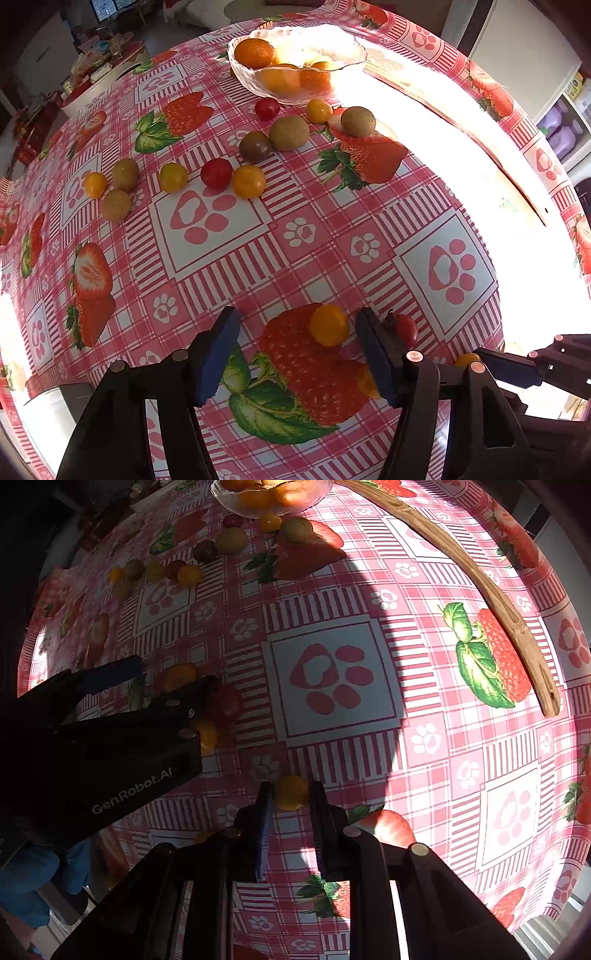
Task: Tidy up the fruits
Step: 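Grasp a yellow cherry tomato with the left gripper while the right grasps another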
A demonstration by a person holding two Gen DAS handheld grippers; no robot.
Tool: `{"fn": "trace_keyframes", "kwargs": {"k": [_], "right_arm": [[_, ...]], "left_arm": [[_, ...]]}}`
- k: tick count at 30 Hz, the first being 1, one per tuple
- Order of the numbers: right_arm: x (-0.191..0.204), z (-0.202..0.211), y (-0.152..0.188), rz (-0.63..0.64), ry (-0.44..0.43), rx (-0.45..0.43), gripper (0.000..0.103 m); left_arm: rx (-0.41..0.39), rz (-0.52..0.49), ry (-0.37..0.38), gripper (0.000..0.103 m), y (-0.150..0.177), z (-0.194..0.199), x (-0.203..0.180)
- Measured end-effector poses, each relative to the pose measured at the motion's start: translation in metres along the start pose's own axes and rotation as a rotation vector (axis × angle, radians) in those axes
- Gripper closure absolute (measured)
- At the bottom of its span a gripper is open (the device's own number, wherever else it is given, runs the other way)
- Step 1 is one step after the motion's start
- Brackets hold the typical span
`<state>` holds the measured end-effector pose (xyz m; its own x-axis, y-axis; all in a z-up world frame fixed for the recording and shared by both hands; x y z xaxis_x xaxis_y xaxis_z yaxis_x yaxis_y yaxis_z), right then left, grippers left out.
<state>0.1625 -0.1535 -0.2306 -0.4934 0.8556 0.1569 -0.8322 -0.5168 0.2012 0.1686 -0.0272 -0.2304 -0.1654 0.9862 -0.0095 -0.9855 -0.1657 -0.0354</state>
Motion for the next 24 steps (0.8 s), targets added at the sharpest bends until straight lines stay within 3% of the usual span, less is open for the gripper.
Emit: {"fn": "trace_keyframes", "kwargs": {"k": [2,3,11,24], "right_arm": [[-0.002,0.002,0.001,0.005,0.007,-0.003,0.081],[0.001,0.006,0.0,0.011,0.014,-0.002,0.081],[0.011,0.018,0.009,0.013,-0.025,-0.011,0.081],[0.025,0.044,0.034,0.073,-0.017,-0.015,0.081]], "left_arm": [[0.0,-0.017,0.003,0.078,0.002,0.003,-0.004],[0.005,-0.017,0.009,0.081,0.004,0.004,-0.004],[0.02,0.134,0.197,0.081,0.031,0.02,0.017],[-0.037,0.282,0.207,0.081,0.095,0.057,0.067]]}}
Point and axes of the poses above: each gripper's, at about its wrist camera, not at the fingertips, and z roughly against the way its jaws point, x to its left, y to its underside, the point moved 7 cm from there along -z, roughly the way its jaws point, and after that the axes turned 14 degrees about x, right-handed, at the moved point
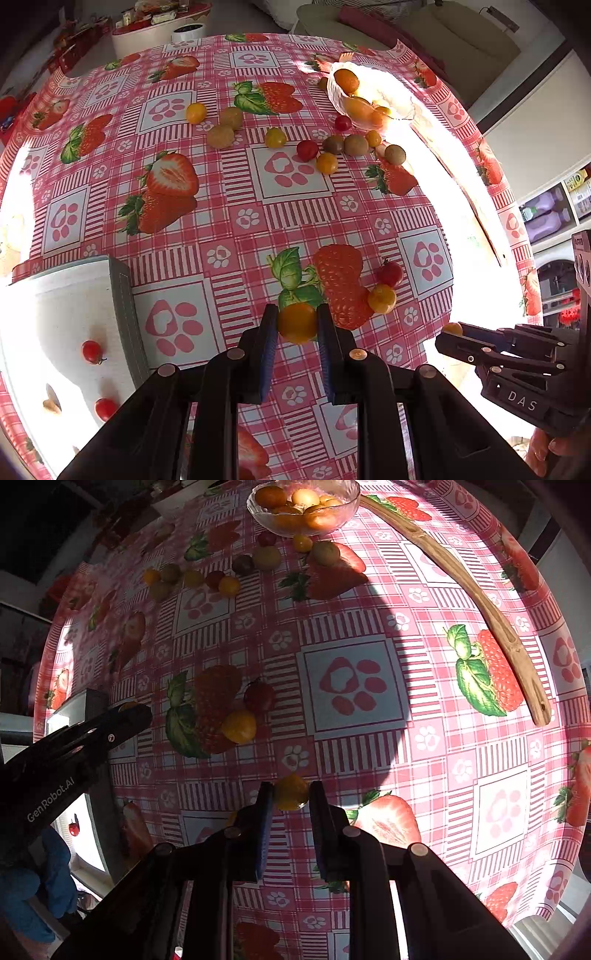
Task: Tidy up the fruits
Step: 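Grasp a yellow cherry tomato with the left gripper while the right grasps another, then carry both yellow tomatoes over the white tray and open both grippers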
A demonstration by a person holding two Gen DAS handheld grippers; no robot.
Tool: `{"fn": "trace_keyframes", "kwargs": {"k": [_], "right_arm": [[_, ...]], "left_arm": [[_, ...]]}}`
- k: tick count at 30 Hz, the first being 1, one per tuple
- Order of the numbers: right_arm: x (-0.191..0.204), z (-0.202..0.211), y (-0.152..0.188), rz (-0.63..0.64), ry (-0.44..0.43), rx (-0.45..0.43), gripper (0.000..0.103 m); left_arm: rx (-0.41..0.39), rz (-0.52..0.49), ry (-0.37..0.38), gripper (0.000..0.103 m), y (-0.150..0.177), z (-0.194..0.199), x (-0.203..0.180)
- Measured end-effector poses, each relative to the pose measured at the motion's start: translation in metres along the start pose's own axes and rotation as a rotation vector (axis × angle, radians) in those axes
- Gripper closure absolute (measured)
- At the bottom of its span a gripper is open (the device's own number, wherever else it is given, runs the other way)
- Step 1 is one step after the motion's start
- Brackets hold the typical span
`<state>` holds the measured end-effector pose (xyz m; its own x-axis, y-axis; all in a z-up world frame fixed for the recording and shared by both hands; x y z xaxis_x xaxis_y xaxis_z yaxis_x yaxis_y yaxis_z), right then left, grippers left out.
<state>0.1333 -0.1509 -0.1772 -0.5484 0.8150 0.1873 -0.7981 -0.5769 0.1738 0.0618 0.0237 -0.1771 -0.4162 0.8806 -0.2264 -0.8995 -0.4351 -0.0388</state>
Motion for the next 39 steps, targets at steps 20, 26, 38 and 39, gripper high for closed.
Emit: {"fn": "trace_keyframes", "kwargs": {"k": [20,26,38,39], "right_arm": [[0.135,-0.005,0.002,0.261,0.038,0.034,0.081],[0.194,-0.015,0.005,0.363,0.036,0.053,0.081],[0.274,-0.059,0.019,0.517,0.042,0.138,0.081],[0.279,-0.065,0.021,0.526,0.047,0.148,0.081]], "left_arm": [[-0.061,0.281,-0.035,0.081,0.088,0.046,0.112],[-0.073,0.371,-0.046,0.081,0.119,0.054,0.149],[-0.039,0.525,-0.073,0.081,0.185,0.044,0.2],[-0.034,0.535,-0.075,0.081,0.19,0.042,0.204]]}}
Point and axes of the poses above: each gripper's, at about its wrist camera, not at the fingertips, and z roughly against the way its jaws point, x to its left, y to its underside, the point moved 7 cm from there along -z, roughly the way its jaws point, and after that the axes turned 14 degrees about x, right-handed, at the moved point
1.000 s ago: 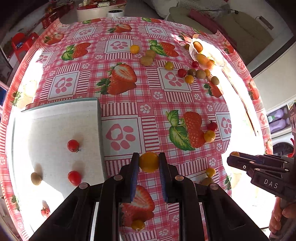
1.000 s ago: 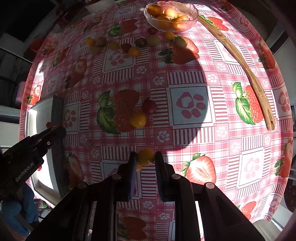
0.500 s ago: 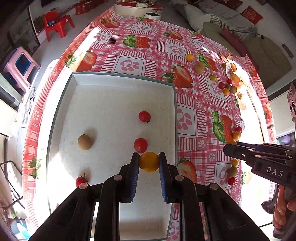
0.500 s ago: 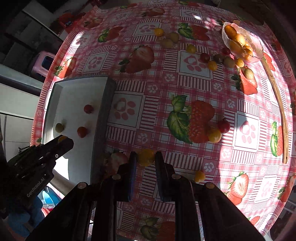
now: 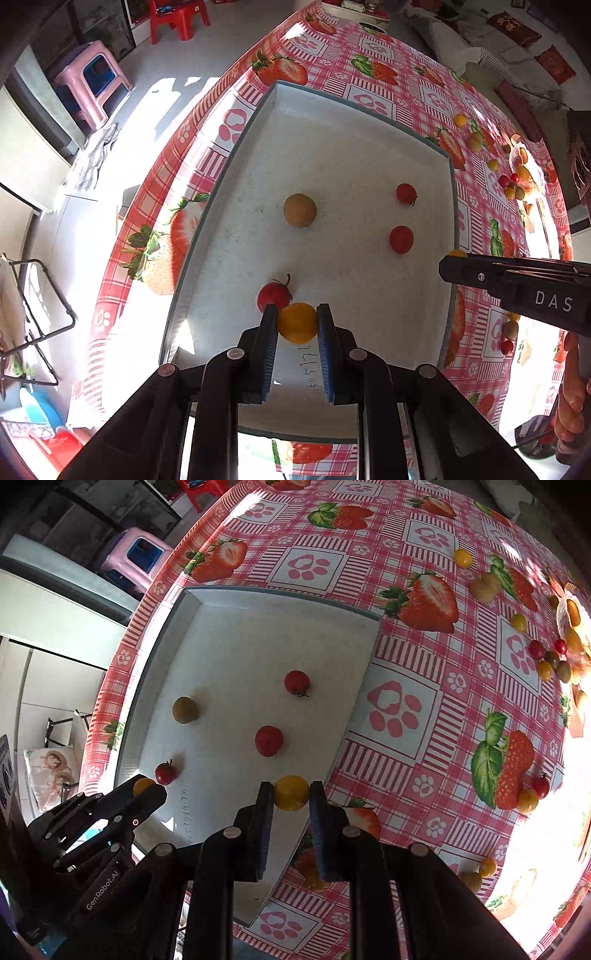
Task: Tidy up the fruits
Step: 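Carry both yellow tomatoes over the white tray and open both grippers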
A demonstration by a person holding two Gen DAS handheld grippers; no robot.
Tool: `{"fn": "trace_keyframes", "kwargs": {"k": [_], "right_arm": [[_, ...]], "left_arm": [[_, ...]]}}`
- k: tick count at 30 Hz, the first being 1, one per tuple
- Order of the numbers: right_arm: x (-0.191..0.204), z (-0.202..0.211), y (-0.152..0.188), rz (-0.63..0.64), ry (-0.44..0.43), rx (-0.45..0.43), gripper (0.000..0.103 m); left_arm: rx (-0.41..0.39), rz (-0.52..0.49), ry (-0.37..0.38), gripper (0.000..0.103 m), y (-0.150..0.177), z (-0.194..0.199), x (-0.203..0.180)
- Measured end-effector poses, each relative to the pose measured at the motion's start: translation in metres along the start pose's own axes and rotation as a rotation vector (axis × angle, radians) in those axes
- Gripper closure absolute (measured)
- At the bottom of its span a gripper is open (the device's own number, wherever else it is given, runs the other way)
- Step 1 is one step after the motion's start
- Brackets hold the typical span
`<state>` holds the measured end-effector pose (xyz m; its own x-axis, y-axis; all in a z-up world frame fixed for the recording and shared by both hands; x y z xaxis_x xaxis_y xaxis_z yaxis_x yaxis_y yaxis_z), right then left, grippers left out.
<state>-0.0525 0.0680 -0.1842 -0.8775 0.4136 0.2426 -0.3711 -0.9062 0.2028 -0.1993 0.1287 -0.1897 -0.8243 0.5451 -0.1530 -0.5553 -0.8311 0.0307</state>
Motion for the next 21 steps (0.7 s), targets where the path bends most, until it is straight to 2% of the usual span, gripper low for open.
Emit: {"fn": "trace_keyframes", "kwargs": {"k": [5,14,21], "right_arm": [[0.015,-0.025,-0.007,0.033,0.026,0.051,0.081],[0.023,-0.056,-0.021,0.043,0.064,0.11,0.081],[0.032,-0.059,-0.016,0.069,0.089,0.101,0.08]], "left_arm": [[0.028,0.015,-0.036,0.081,0.007,-0.015,0.014],[0.054,-0.011,-0.067,0.081,0.008,-0.032,0.012],[0.06,-0.026,-0.103,0.08,0.011,-0.035,0.01]]}}
Point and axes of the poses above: each gripper's, at about its wrist camera, not at the fingertips, and z roughly against the way its jaws point, x to its left, y to its underside, the point moved 7 cm from there along -z, roughly the way its jaws point, and after that the axes turned 14 degrees about x, right-handed, at the moved point
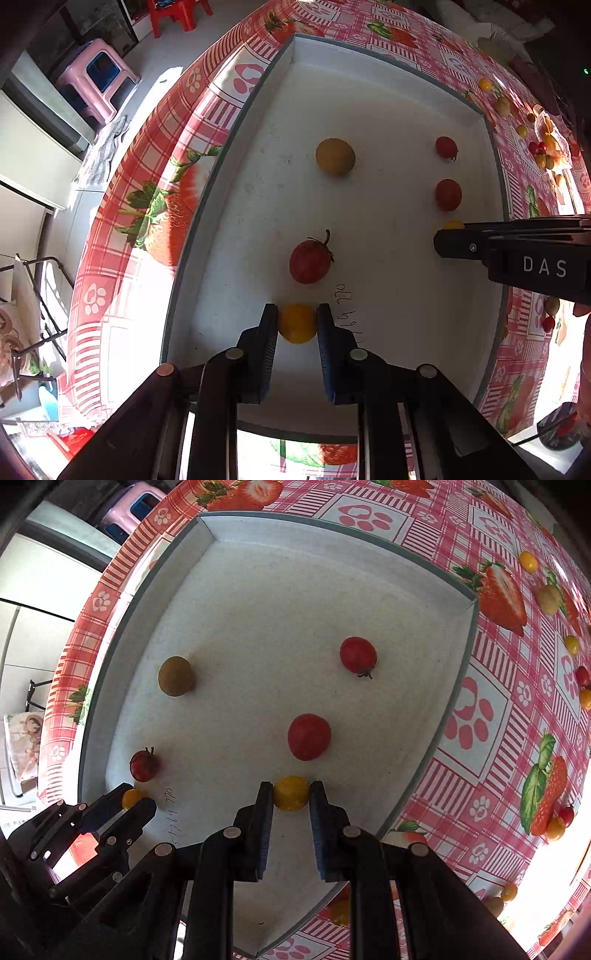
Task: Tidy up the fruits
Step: 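Carry both yellow tomatoes over the white tray and open both grippers, then reach back to the cloth and grasp red cherry tomatoes with both grippers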
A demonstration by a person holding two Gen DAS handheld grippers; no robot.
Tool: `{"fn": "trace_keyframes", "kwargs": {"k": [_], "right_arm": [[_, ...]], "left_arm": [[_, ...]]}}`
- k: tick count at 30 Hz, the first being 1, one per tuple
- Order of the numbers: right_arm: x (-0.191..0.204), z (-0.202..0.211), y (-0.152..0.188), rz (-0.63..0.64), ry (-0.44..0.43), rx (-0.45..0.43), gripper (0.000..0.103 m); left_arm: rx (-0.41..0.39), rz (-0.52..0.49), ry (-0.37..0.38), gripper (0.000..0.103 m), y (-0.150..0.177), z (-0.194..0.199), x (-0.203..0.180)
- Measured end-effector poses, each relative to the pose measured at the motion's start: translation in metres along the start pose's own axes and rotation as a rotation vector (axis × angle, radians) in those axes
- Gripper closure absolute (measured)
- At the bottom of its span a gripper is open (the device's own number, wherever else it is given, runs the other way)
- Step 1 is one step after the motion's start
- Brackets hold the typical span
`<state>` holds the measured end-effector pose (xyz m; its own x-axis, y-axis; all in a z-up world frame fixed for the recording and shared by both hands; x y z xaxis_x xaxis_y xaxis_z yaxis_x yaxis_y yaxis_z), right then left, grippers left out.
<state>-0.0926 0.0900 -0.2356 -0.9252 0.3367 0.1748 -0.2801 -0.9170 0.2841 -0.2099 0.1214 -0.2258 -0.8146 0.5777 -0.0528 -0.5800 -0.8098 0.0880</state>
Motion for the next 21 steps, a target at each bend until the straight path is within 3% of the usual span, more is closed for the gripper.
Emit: {"fn": "trace_keyframes", "kwargs": {"k": [2,3,4,5,6,10,13,21], "right_arm": [[0.003,0.0,0.0,0.005,-0.014,0.004,0.075],[0.005,0.001,0.0,0.005,-0.02,0.005,0.068],[0.005,0.002,0.0,0.004,-0.019,0.003,0.062],[0.006,0.002,0.0,0.001,-0.015,0.001,0.049],[0.006,0.002,0.001,-0.001,-0.016,-0.003,0.044],[0.006,0.014,0.003,-0.004,-0.036,-0.023,0.039],[0.006,0.027,0.007,-0.011,-0.061,-0.056,0.022],[-0.024,0.068,0.027,-0.089,-0.098,-0.144,0.02]], "left_arm": [[0.003,-0.005,-0.016,0.077,0.0,-0.001,-0.005],[0.006,-0.006,-0.018,0.069,0.001,-0.001,-0.005],[0.003,-0.002,-0.023,0.04,0.001,0.0,-0.006],[-0.016,0.003,-0.038,0.026,0.002,0.003,-0.005],[-0.038,0.0,-0.049,0.026,0.002,0.006,-0.005],[-0.016,-0.025,-0.061,0.026,0.005,0.007,-0.006],[-0.01,-0.043,-0.077,0.026,0.007,0.009,-0.007],[-0.048,-0.12,-0.096,0.026,0.0,0.031,-0.034]]}}
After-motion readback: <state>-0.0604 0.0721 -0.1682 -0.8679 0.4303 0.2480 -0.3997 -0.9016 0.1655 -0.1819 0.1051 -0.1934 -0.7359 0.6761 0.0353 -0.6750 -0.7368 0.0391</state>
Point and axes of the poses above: each gripper's, at about its wrist camera, not at the fingertips, and z roughly against the way its jaws point, x to its left, y to its underside, the point moved 7 cm from there along -z, roughly the way its jaws point, and after that the axes turned 14 degrees about x, right-handed, at the moved point
